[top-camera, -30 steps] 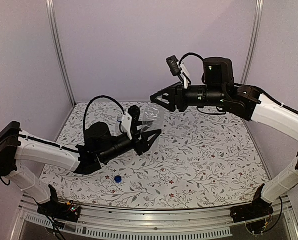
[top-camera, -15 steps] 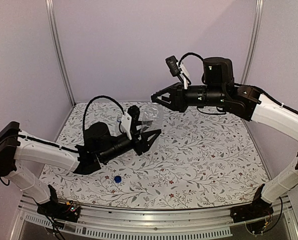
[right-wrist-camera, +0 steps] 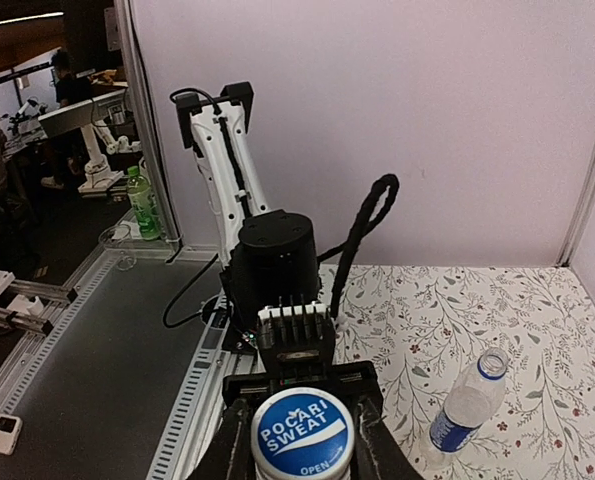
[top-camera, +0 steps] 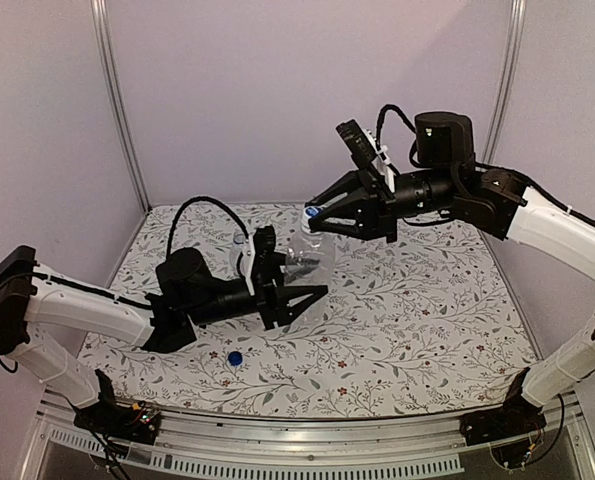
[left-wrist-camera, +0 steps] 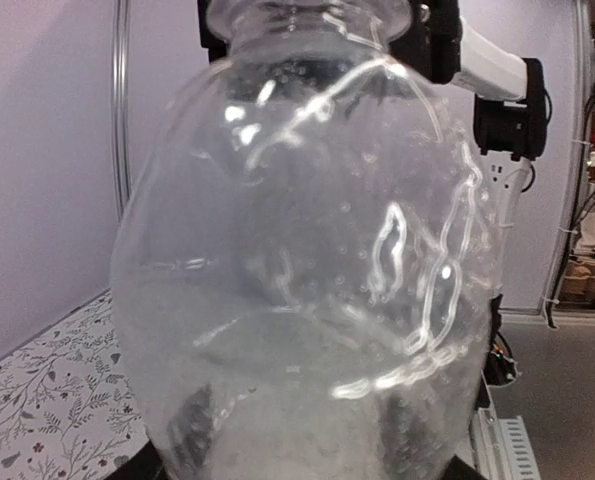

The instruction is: Unscrew the bottle caps

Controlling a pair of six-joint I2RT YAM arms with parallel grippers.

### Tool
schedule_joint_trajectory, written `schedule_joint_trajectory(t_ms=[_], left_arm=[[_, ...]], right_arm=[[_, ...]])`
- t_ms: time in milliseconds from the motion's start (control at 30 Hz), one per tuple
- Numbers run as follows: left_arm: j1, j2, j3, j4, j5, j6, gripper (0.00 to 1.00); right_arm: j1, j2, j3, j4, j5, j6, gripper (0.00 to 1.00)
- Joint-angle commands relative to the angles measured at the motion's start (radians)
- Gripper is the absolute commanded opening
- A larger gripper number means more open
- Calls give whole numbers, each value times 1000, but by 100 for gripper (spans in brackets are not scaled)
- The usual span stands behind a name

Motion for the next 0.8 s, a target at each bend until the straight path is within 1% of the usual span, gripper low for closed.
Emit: schedule_joint_trajectory(t_ms=[0, 200, 333, 433, 500, 600, 633, 700, 767], left_arm=[[18, -20, -14, 103, 164, -59, 53], [30, -20, -36, 141, 201, -72, 51], [35, -15, -45, 156, 207, -79, 50], [37, -15, -47, 153, 187, -80, 49], [38, -16, -49, 146, 157, -82, 48], [39, -19, -48, 117, 76, -80, 47], [39, -21, -48, 107, 50, -79, 46], [41, -25, -48, 95, 5, -73, 46], [41, -24, -46, 85, -19, -69, 47]], right_arm=[[-25, 4, 4, -31, -244, -97, 25], [-59, 24, 14, -51, -347, -119, 26], [-65, 32, 17, -51, -353, -113, 32], [-66, 35, 17, -50, -323, -100, 42], [-65, 35, 16, -49, -291, -87, 53], [-66, 26, 1, -25, -219, -47, 78], [-66, 21, -11, -9, -195, -33, 85], [-66, 4, -31, 19, -141, -4, 93], [-65, -15, -38, 43, -53, 37, 97]])
